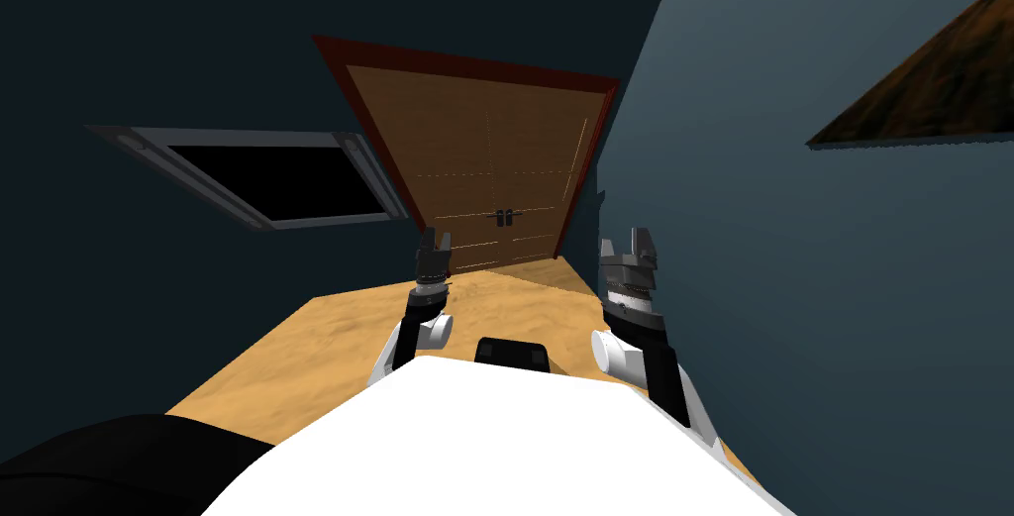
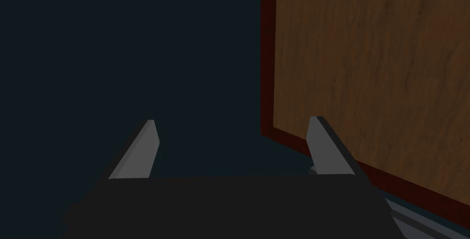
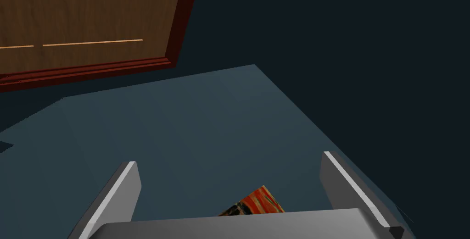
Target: Pull the door open
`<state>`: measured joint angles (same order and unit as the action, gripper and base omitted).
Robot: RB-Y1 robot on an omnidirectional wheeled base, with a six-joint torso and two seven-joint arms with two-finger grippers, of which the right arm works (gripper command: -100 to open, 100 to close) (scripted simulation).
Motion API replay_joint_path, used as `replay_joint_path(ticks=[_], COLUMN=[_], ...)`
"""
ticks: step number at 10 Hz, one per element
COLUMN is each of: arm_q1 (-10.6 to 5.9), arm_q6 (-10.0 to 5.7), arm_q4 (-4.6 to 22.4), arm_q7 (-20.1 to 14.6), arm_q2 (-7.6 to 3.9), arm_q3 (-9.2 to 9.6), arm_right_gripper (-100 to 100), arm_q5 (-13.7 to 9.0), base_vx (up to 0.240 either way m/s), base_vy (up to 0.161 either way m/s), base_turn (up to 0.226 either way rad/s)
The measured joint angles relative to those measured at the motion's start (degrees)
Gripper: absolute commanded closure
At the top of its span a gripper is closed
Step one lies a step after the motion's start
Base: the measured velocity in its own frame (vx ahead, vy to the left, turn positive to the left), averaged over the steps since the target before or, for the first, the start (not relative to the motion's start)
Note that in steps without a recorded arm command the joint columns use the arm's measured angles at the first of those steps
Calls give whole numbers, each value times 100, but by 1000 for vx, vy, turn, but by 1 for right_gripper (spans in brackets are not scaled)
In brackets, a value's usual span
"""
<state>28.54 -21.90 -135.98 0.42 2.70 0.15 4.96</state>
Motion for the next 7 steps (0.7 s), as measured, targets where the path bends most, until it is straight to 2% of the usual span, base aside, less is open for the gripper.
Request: replay_joint_path(ticks=[4, 7], arm_q1=[-188, -319], arm_q6=[32, 66], arm_q4=[428, 771], arm_q7=[-178, -334], arm_q2=[-170, -295], arm_q3=[-72, -117], arm_right_gripper=[-100, -100], arm_q5=[66, 130], base_vx=[154, 112], base_vy=[20, 25], base_turn=[79, 68])
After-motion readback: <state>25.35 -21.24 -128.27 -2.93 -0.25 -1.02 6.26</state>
